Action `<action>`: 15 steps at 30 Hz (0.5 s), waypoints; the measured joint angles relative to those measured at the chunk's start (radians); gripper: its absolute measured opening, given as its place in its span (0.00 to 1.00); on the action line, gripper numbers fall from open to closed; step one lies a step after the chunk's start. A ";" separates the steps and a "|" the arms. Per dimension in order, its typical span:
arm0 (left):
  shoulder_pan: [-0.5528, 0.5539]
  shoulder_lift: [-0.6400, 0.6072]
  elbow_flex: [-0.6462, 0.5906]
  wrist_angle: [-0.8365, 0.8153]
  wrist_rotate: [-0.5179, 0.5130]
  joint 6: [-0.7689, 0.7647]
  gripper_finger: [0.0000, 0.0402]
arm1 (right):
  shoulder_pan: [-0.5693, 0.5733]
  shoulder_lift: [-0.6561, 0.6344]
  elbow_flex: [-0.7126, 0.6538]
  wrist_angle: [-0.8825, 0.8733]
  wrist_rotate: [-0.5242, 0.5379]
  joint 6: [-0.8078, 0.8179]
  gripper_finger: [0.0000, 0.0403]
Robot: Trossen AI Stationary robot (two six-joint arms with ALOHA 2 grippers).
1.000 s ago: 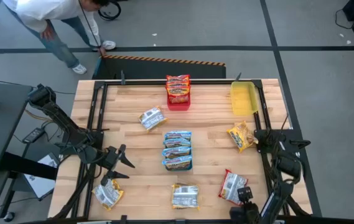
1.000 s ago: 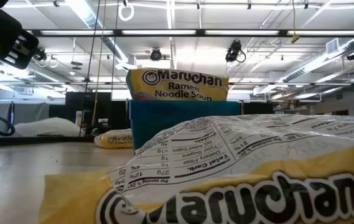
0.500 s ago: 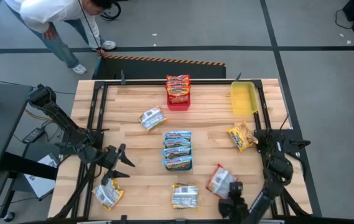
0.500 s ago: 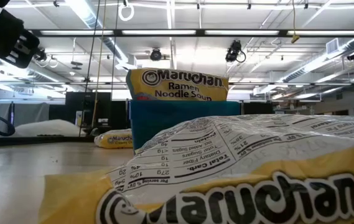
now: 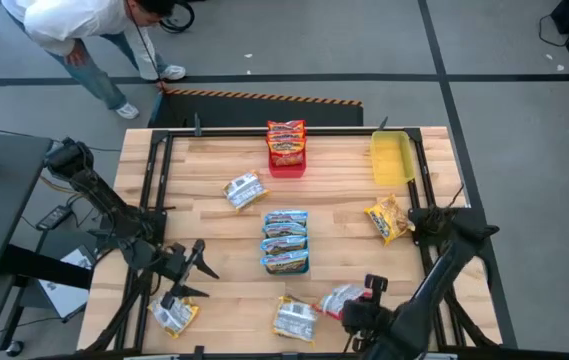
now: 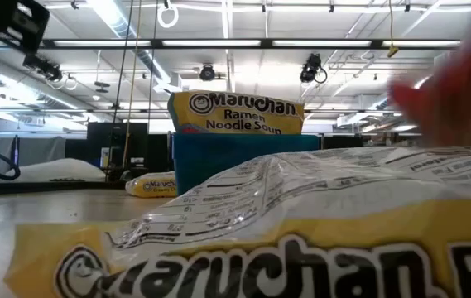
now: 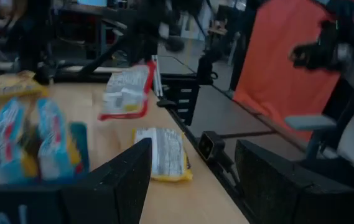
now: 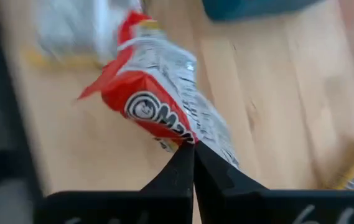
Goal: Sort Maruchan noodles
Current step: Put the red noodle pack into the red bin
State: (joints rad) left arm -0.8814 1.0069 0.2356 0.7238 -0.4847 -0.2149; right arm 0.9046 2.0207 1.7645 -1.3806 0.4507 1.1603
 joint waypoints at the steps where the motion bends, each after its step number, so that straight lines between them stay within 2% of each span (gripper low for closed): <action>1: -0.004 0.027 0.025 -0.001 0.000 0.030 0.58 | -0.009 -0.032 0.000 0.024 0.002 0.000 0.01; 9: 0.001 0.226 0.250 -0.003 -0.078 0.288 0.61 | -0.123 -0.174 0.001 0.226 0.013 -0.016 0.01; 15: 0.055 0.300 0.351 -0.015 -0.077 0.306 0.73 | -0.229 -0.175 0.001 0.402 0.001 -0.170 0.01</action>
State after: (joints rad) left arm -0.8262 1.3072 0.5865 0.7091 -0.5619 0.0907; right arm 0.6755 1.8462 1.7653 -0.9785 0.4515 0.9904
